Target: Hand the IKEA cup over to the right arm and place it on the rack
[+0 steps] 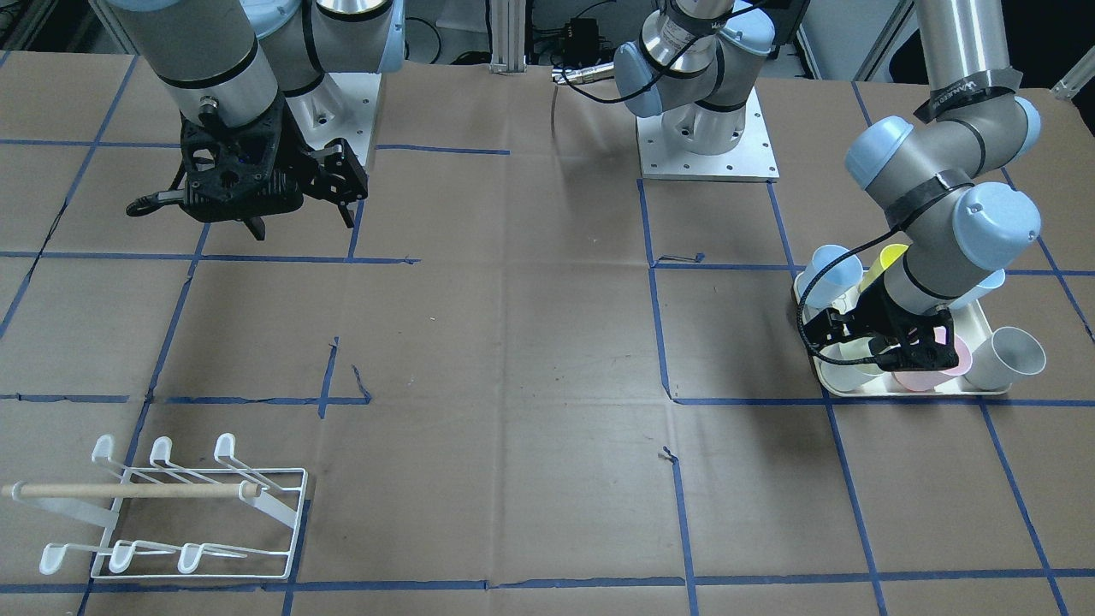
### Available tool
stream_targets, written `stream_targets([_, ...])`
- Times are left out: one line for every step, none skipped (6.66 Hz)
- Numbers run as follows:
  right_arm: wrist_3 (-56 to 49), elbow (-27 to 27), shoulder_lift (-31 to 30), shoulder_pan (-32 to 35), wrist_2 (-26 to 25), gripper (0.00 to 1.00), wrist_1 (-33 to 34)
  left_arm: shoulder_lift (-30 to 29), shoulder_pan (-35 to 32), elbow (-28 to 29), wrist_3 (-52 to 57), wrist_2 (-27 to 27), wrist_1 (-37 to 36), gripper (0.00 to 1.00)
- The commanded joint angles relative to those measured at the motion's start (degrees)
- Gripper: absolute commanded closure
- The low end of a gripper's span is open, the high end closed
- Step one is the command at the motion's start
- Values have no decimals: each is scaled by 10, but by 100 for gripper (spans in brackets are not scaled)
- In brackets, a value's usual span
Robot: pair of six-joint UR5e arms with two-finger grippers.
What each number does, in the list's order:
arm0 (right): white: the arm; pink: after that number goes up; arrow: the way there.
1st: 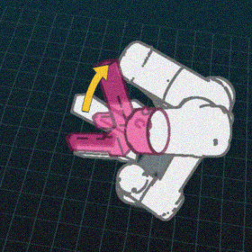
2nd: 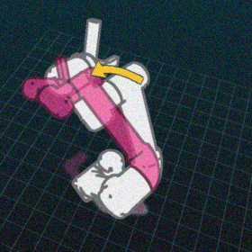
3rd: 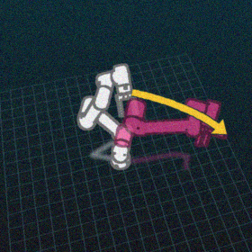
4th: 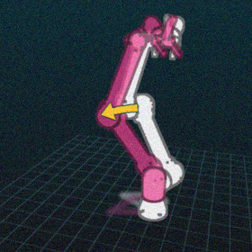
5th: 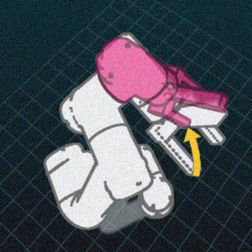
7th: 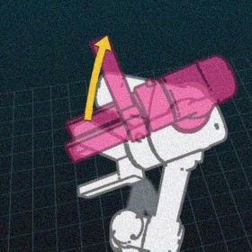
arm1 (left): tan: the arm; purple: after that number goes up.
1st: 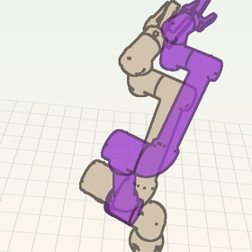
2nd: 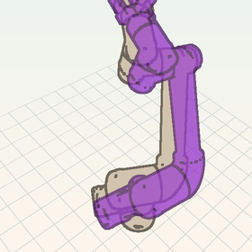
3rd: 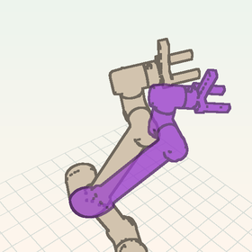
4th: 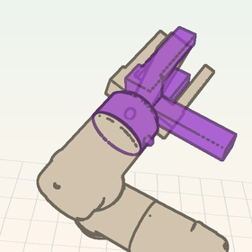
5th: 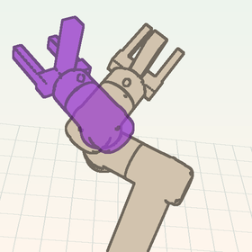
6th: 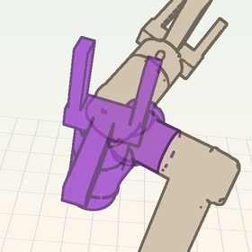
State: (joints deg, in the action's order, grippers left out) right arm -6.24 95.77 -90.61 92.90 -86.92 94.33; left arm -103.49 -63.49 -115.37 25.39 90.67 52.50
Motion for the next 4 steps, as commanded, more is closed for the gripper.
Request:
stream_targets([0, -1, 0, -2, 1, 0, 1, 2, 0, 3, -1, 1, -1, 50])
stream_targets([0, 0, 0, 0, 1, 0, 1, 2, 0, 3, -1, 1, 0, 85])
stream_targets([0, 0, 0, 0, 2, 0, 1, 3, 0, 3, -1, -3, 0, 100])
stream_targets([0, 0, 1, 0, 2, 0, 1, 4, 0, 3, 0, -8, 0, 100])
